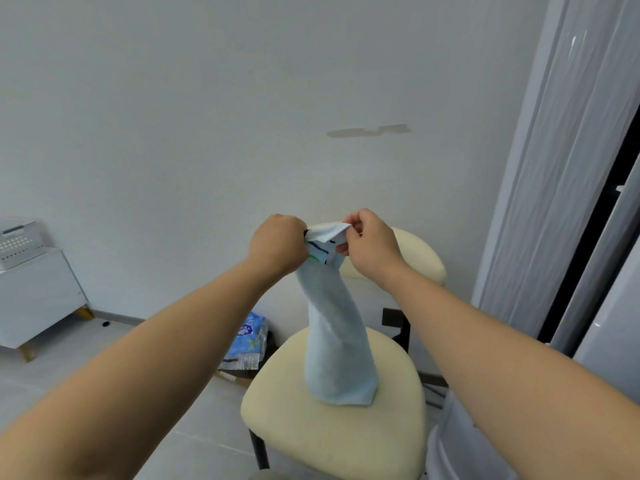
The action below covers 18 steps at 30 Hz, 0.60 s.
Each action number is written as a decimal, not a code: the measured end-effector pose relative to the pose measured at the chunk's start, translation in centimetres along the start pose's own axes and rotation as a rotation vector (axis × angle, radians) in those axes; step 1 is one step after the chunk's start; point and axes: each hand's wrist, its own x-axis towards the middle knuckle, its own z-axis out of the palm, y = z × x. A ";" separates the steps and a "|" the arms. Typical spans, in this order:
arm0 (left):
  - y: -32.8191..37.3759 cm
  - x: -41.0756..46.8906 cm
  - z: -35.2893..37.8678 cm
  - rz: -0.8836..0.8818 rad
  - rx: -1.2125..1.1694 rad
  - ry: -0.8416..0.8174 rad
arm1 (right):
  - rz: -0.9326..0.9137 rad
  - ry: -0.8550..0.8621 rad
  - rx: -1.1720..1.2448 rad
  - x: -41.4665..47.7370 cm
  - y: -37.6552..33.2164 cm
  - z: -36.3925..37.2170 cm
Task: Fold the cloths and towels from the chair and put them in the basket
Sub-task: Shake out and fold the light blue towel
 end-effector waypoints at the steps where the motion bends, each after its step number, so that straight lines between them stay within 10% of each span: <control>1: -0.1 0.0 0.1 -0.080 -0.041 0.005 | -0.021 0.020 -0.034 0.1 -0.1 0.0; 8: -0.6 0.7 0.6 -0.416 -0.784 0.048 | -0.186 0.025 -0.294 0.3 -0.2 -0.7; 18: -1.0 0.0 1.3 0.030 -0.220 0.185 | -0.057 0.198 -0.330 1.6 0.4 -1.8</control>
